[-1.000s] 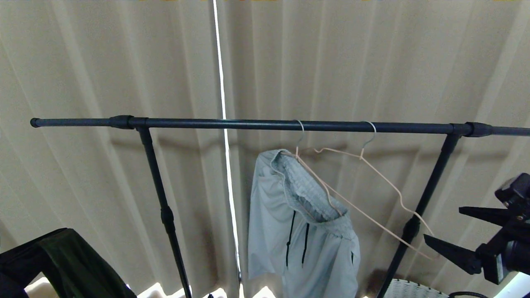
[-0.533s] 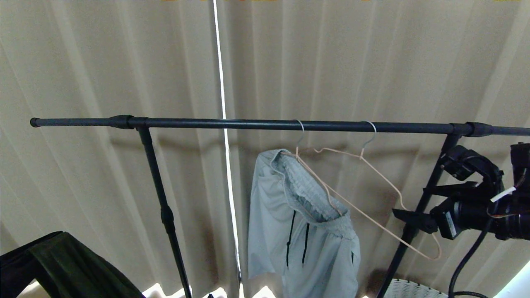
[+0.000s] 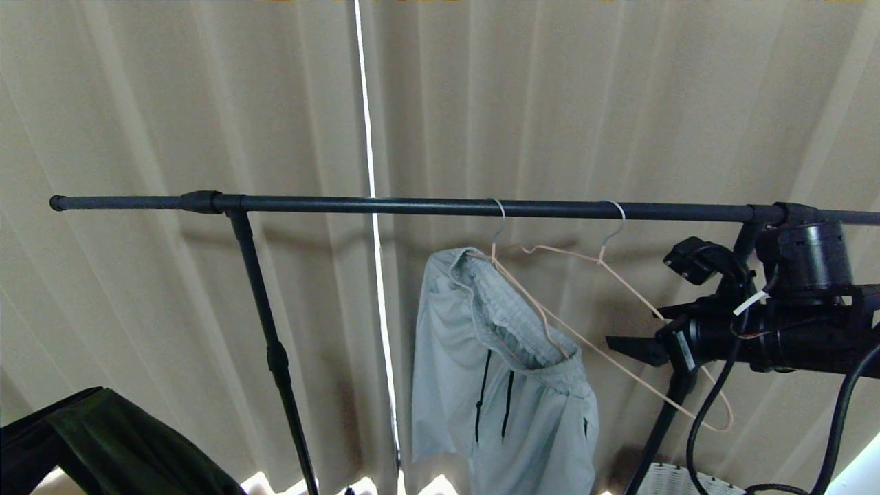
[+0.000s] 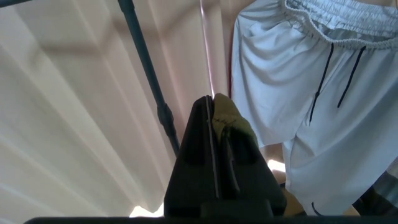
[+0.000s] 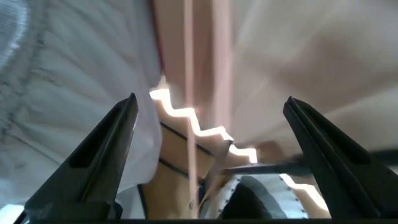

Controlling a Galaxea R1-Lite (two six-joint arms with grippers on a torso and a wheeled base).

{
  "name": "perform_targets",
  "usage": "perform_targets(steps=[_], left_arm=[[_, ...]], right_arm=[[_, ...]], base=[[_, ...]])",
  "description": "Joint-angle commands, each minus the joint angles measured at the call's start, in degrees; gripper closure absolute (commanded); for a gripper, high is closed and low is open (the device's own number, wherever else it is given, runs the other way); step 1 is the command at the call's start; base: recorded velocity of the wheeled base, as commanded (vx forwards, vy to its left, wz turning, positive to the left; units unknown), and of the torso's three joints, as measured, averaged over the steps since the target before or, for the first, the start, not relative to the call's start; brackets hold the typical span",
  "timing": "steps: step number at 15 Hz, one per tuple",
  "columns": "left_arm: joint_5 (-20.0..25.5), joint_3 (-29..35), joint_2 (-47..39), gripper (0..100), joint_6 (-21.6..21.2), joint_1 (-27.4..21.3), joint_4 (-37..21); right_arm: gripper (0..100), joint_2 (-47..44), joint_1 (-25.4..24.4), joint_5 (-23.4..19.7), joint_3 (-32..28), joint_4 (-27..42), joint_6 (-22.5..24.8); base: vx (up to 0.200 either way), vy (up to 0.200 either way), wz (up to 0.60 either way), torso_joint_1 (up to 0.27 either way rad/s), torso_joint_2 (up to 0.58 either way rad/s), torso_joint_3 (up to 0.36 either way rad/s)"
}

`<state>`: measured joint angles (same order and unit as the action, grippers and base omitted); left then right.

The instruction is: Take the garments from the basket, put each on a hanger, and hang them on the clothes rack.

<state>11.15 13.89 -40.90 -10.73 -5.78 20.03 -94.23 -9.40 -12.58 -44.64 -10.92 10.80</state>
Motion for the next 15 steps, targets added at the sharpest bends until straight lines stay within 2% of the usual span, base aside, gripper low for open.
perform_targets(steps=[1,15], left_arm=[[0.0,0.0,-0.1,100,0.0,0.0,0.0],[0.0,0.0,0.0,100,-0.1,0.0,0.0]], right_arm=[[0,-1.8,-1.0,0.0,-0.5,-0.2,0.0],[0,0.1,0.3,0.4,1.7,-0.2,-0.1]], base=[[0.000,0.000,0.00,0.000,0.00,0.000],[0.000,0.000,0.00,0.000,0.00,0.000]])
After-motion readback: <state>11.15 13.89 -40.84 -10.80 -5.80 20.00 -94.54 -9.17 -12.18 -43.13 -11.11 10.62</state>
